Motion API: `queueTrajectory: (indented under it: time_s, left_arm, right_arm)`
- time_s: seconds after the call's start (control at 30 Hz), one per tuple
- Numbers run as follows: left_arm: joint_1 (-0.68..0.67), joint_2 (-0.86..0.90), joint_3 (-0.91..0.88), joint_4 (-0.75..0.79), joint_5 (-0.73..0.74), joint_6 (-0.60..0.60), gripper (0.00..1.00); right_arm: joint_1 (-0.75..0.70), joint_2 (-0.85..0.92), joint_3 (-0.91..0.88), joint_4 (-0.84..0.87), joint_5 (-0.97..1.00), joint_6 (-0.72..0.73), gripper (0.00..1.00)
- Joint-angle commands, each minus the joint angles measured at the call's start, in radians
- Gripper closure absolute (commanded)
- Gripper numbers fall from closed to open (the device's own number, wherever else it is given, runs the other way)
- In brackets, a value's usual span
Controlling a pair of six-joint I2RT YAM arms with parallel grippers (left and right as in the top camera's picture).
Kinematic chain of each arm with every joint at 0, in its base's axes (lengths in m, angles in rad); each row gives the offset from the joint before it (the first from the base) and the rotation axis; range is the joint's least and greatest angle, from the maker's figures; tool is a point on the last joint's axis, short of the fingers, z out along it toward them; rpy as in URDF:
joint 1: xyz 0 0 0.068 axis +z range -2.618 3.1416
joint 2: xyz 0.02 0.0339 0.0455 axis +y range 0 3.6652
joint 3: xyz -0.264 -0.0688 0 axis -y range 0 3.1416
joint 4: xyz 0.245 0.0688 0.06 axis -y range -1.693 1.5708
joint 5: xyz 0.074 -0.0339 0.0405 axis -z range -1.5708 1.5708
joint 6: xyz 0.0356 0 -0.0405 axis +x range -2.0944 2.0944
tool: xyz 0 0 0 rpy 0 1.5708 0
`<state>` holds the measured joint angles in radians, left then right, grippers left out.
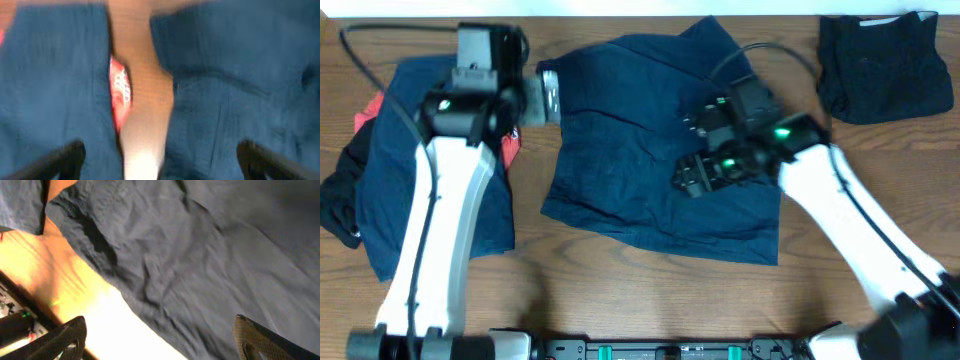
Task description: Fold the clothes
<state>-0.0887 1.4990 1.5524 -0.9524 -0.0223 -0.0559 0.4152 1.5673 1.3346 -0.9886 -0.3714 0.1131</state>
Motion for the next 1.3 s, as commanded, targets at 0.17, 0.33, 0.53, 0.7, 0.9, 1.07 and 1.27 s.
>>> queueTrajectory:
  time_s: [0.17, 0.33, 0.53, 0.7, 0.9, 1.07, 1.27]
  left_arm:
    - [0.003, -0.098, -0.008, -0.259, 0.038, -0.109, 0.02]
    - [0.003, -0.101, -0.111, -0.272, 0.038, -0.187, 0.02]
    - [0.003, -0.101, -0.357, -0.080, 0.038, -0.165, 0.02]
    - [0.003, -0.098, -0.558, 0.158, 0.039, -0.199, 0.02]
    - [0.003, -0.076, -0.695, 0.285, 0.041, -0.367, 0.04]
    - [0.003, -0.055, -0.767, 0.368, 0.041, -0.552, 0.32]
    - [0.003, -0.016, -0.830, 0.468, 0.028, -0.820, 0.35]
  right_arm:
    - [-0.041, -0.147, 0.006, -0.191, 0.211, 0.231, 0.05]
    - [-0.041, -0.163, -0.025, -0.285, 0.261, 0.328, 0.01]
    - [-0.041, -0.163, -0.153, -0.259, 0.263, 0.362, 0.01]
    - [-0.041, -0.163, -0.237, -0.204, 0.263, 0.390, 0.01]
    - [-0.041, -0.163, -0.311, -0.138, 0.264, 0.476, 0.01]
    - [-0.041, -0.162, -0.402, -0.002, 0.297, 0.639, 0.01]
    - [-0.041, -0.161, -0.507, 0.124, 0.323, 0.879, 0.01]
